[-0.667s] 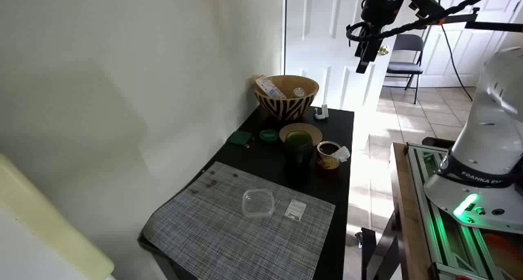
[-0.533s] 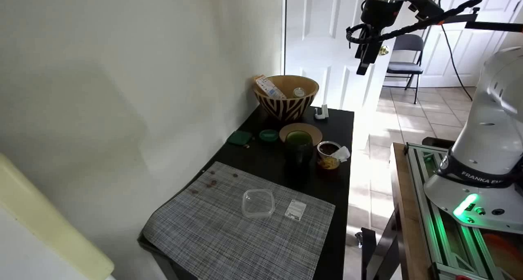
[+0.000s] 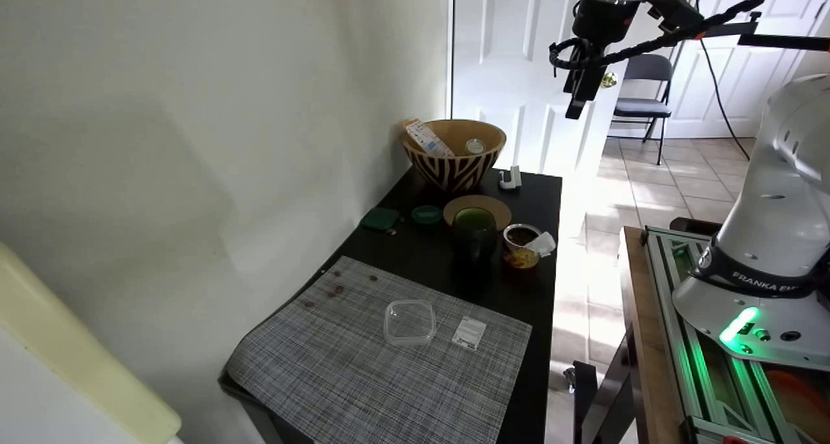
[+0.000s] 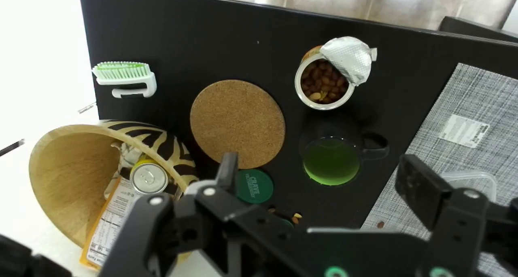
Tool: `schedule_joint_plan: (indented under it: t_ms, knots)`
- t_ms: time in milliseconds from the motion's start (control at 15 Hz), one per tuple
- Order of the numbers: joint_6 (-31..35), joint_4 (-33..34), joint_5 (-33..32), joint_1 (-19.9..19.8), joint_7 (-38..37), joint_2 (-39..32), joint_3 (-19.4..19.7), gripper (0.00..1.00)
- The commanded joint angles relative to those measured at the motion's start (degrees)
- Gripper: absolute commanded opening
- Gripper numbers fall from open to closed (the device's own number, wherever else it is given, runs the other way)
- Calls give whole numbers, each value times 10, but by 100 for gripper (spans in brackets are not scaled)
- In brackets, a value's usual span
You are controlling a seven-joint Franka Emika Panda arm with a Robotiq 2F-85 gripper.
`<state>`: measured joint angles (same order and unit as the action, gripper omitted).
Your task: Put the brush in the brown bowl
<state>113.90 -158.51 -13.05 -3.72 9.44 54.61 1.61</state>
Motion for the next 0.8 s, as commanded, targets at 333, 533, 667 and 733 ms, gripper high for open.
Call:
schedule_joint_plan:
  t_ms: [333,533,667,733]
  knots:
    - [83,2,13,-54,-69,-99,76,100]
    - [134,1,1,-92,-63,-153,108,100]
    - [153,2,-3,-117,-64,-189,120,100]
    - [163,1,-5,-128,-65,-207,125,100]
